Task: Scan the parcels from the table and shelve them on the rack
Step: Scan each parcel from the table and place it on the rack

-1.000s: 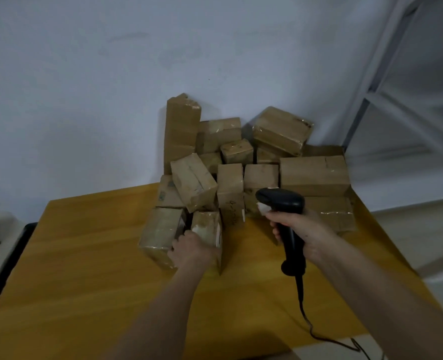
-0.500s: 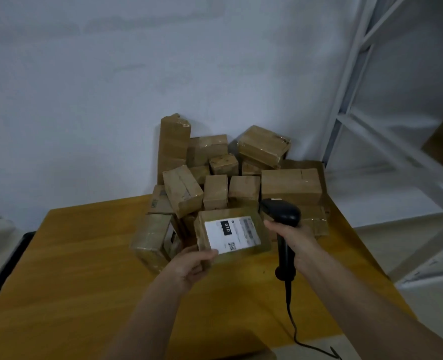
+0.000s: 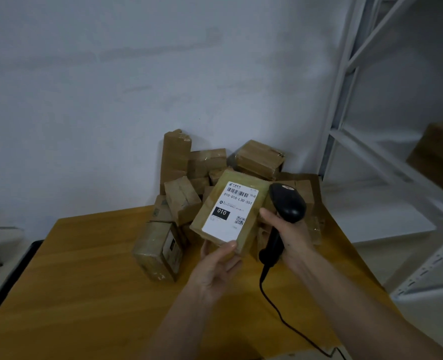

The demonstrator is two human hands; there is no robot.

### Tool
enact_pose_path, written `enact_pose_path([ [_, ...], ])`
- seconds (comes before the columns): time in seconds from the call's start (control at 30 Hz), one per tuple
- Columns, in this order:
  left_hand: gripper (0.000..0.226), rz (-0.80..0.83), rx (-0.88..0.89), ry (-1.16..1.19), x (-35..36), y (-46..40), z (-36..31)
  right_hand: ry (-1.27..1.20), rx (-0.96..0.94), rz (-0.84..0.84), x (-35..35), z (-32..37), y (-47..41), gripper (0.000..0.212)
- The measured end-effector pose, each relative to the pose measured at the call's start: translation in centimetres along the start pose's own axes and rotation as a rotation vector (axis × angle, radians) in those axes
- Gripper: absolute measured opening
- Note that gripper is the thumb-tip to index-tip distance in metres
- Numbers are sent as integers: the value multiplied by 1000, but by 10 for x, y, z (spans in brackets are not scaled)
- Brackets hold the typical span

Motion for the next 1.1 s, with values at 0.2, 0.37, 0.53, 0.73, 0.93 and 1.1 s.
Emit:
enact_pose_path([
  [0.2, 118, 103, -14, 101, 43, 12, 11, 70, -70, 77, 5, 16, 13, 36],
  [0.37, 101, 168, -57, -78, 34, 11, -12, 138, -132, 123, -3, 42, 25, 35],
  [0.53, 78, 299, -56, -468, 20, 7, -56, 298, -74, 147, -13, 48, 29, 52],
  [0.73, 59, 311, -137, -611, 26, 8, -67, 385, -100, 169, -14, 52, 38, 71],
  [0.93, 87, 96, 21, -618, 22, -9, -70, 495, -337, 71, -4, 64, 63, 33],
  [1.1, 82, -24, 175, -568, 24, -13, -82, 552, -415, 58, 5, 58, 89, 20],
])
Point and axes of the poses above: each hand's wrist, its own y-axis away from the middle knuckle, its own x-axis out of the palm, z = x × y, the point moved 6 cm from there along -y, towards the middle knuckle, and after that the axes turned 12 degrees about x, right-handed, at the moved point
